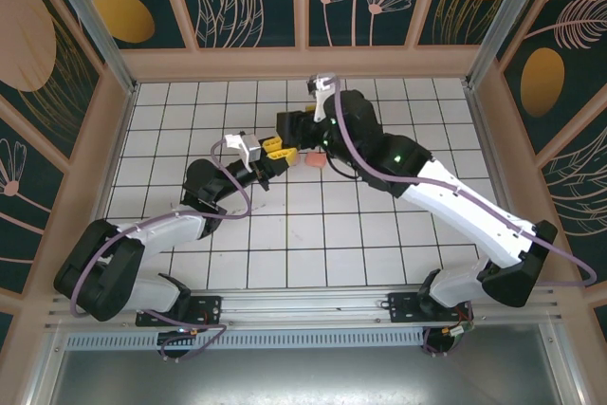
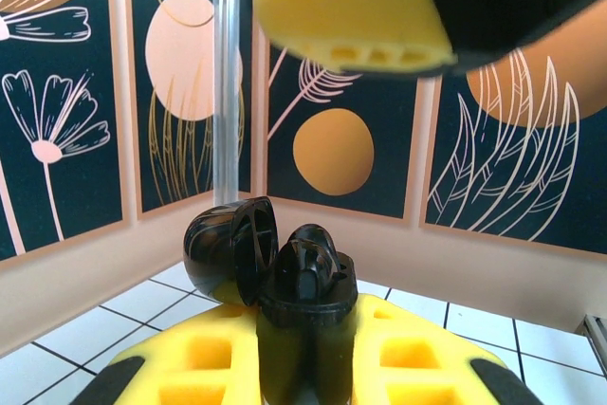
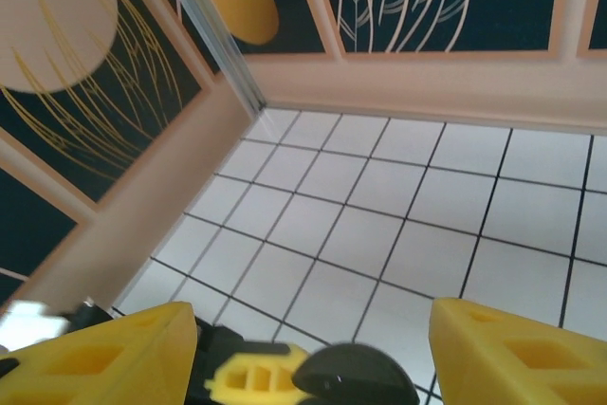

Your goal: Insert wireless bluetooth earbuds into charging case

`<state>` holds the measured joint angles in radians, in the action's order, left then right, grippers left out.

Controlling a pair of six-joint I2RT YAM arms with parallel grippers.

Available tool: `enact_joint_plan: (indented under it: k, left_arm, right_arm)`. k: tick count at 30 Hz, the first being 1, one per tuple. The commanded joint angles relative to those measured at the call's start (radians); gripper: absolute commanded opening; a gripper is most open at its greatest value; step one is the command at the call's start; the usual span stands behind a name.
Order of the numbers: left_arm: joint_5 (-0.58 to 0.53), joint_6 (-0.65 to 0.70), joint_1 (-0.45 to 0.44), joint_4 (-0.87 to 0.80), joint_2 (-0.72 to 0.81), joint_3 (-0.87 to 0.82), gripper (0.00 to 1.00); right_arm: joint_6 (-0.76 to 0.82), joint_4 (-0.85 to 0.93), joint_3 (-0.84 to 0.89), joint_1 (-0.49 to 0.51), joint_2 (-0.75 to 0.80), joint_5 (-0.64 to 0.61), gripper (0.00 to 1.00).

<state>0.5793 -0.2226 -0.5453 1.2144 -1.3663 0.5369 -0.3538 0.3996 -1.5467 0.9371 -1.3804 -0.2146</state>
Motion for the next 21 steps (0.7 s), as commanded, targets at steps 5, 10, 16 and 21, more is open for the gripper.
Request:
enact_joint_plan:
  k: [5, 10, 16, 21]
  left_arm:
    - [0.022, -0.008, -0.005, 0.078, -0.013, -0.001, 0.0]
    - [0.038, 0.008, -0.005, 0.087, -0.011, -0.012, 0.0]
    - [0.042, 0.03, -0.005, 0.08, -0.003, -0.02, 0.0]
    - [0.036, 0.043, -0.005, 0.073, -0.002, -0.015, 0.0]
  right_arm:
    - [-0.054, 0.118, -0.117, -0.111, -0.094, 0.169, 0.58]
    - [-0.039, 0.179, -0.191, -0.147, -0.186, 0.232, 0.38]
    - [-0.008, 0.283, -0.285, -0.165, -0.273, 0.291, 0.32]
    - [0.008, 0.342, -0.259, -0.164, -0.273, 0.356, 0.26]
